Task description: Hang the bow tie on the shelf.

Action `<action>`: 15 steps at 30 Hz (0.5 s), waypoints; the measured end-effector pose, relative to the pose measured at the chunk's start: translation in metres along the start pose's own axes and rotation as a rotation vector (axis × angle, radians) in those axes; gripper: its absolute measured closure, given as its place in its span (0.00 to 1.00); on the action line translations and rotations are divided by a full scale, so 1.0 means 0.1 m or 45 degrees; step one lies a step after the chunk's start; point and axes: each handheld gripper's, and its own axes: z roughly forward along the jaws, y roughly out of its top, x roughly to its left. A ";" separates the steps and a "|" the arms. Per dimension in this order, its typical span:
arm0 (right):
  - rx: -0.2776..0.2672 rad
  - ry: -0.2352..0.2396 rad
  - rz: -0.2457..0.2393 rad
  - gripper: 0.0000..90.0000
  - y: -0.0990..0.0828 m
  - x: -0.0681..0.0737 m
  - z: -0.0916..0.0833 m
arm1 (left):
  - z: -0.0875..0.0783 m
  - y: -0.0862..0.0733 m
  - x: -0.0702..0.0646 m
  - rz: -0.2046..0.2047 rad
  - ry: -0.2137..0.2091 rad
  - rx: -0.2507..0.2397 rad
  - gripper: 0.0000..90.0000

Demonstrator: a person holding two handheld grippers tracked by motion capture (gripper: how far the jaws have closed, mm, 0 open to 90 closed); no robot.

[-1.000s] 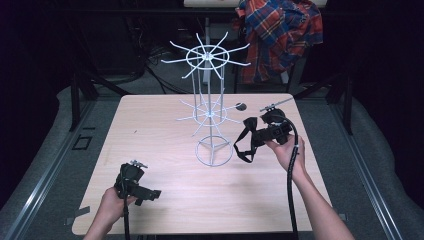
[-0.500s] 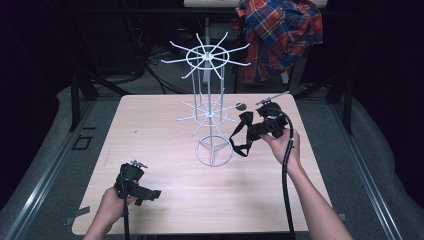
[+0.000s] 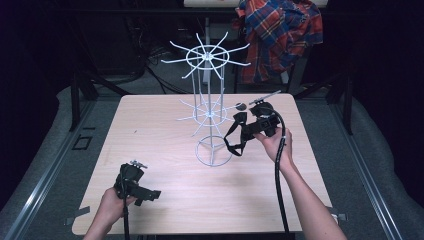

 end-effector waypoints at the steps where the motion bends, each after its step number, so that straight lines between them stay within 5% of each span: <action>1: -0.004 0.003 0.010 0.82 0.00 0.01 0.01 | 0.00 0.00 0.00 0.001 0.001 0.001 0.01; 15: 0.018 0.037 0.030 0.82 -0.06 -0.01 0.14 | 0.00 0.00 -0.01 0.001 0.007 0.001 0.01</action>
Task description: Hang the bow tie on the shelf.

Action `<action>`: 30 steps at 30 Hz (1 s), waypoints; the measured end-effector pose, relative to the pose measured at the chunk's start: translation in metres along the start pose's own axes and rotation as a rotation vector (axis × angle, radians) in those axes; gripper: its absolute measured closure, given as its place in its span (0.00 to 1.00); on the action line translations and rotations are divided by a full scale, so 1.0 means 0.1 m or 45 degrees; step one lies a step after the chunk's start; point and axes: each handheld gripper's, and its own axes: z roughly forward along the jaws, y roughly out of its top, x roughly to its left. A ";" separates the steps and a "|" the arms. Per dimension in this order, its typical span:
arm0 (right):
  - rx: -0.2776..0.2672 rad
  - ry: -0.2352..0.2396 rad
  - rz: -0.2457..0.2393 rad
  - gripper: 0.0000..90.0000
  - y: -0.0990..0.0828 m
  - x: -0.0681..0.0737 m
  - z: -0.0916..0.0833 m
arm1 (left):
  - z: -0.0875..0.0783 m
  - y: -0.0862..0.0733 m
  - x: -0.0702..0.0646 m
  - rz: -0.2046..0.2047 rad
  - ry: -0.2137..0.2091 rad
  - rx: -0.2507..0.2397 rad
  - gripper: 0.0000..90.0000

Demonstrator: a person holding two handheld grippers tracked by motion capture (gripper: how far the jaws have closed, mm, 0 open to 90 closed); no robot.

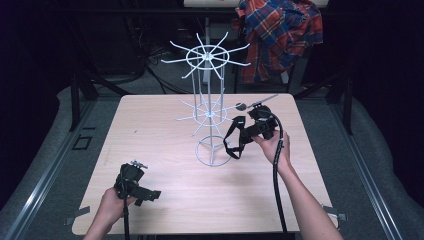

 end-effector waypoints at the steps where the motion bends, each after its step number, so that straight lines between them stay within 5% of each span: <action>1: 0.001 0.004 0.004 0.82 0.00 0.00 0.01 | 0.00 0.00 0.00 0.003 0.001 0.001 0.01; 30: 0.001 0.070 0.017 0.73 -0.16 -0.02 0.04 | 0.00 0.00 -0.01 0.006 -0.002 0.003 0.01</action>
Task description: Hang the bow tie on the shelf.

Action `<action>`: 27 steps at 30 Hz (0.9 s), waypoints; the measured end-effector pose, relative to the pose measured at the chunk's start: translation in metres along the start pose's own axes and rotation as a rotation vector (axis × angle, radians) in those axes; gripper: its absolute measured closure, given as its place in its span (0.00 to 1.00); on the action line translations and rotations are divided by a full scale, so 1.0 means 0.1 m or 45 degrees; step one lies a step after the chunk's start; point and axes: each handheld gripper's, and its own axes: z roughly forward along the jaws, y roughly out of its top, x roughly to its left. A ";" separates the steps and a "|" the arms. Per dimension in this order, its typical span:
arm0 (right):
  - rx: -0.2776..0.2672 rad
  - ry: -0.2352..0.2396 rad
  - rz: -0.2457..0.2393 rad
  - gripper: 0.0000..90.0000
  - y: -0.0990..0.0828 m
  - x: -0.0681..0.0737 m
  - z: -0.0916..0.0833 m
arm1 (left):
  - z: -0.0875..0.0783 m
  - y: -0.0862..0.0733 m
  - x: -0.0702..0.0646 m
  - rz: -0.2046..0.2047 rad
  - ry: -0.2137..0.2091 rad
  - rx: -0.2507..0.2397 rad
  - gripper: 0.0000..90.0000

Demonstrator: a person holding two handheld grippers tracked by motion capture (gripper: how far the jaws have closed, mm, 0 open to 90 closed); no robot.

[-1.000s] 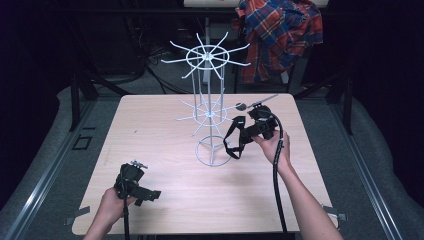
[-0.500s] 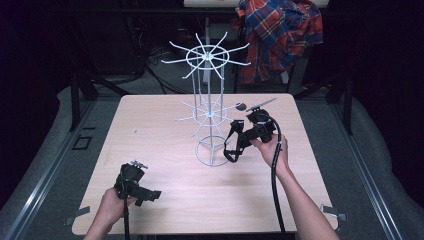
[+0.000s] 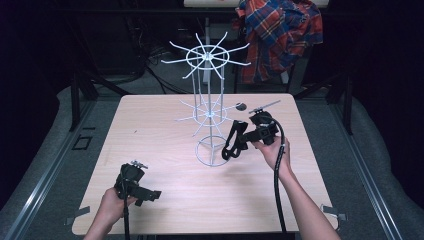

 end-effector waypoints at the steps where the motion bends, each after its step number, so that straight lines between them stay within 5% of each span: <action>1: -0.004 -0.001 -0.003 0.73 0.00 0.00 -0.01 | 0.00 0.00 0.00 0.000 0.001 0.000 0.01; 27: 0.030 -0.028 -0.063 0.32 -0.25 0.02 -0.29 | 0.00 0.00 -0.01 0.002 0.004 0.002 0.01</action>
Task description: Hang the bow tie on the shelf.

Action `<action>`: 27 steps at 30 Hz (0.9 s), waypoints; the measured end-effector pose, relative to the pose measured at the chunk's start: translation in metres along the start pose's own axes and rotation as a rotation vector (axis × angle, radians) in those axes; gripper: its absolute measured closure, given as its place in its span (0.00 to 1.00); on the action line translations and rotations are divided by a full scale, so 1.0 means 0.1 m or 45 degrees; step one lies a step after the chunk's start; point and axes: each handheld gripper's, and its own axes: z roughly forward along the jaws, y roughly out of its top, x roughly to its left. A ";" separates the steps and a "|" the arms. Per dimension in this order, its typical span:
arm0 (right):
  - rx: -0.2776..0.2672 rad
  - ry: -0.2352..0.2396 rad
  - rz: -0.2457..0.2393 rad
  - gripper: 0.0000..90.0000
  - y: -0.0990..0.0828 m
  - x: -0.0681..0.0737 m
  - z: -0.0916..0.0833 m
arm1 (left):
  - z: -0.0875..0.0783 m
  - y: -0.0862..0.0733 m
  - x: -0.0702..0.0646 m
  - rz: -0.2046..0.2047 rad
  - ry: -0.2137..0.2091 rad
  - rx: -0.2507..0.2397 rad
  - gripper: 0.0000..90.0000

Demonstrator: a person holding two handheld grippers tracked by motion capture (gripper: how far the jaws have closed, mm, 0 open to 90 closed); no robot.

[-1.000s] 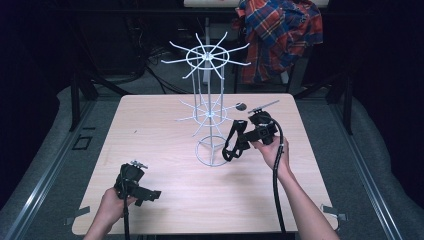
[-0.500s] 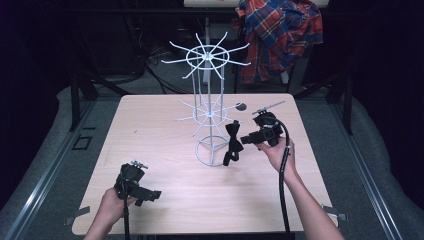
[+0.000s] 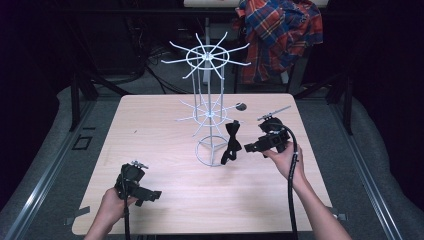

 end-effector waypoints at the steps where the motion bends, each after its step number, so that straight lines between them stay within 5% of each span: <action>1: 0.005 -0.002 -0.003 0.30 -0.03 0.01 -0.02 | 0.00 0.00 0.00 -0.001 0.001 0.000 0.01; 16: 0.069 -0.015 -0.079 0.19 -0.37 0.06 -0.15 | 0.00 0.00 -0.01 -0.004 -0.001 0.001 0.01; 27: 0.177 -0.030 -0.091 0.17 -0.68 0.00 -0.12 | 0.01 0.00 -0.02 0.000 0.002 0.008 0.01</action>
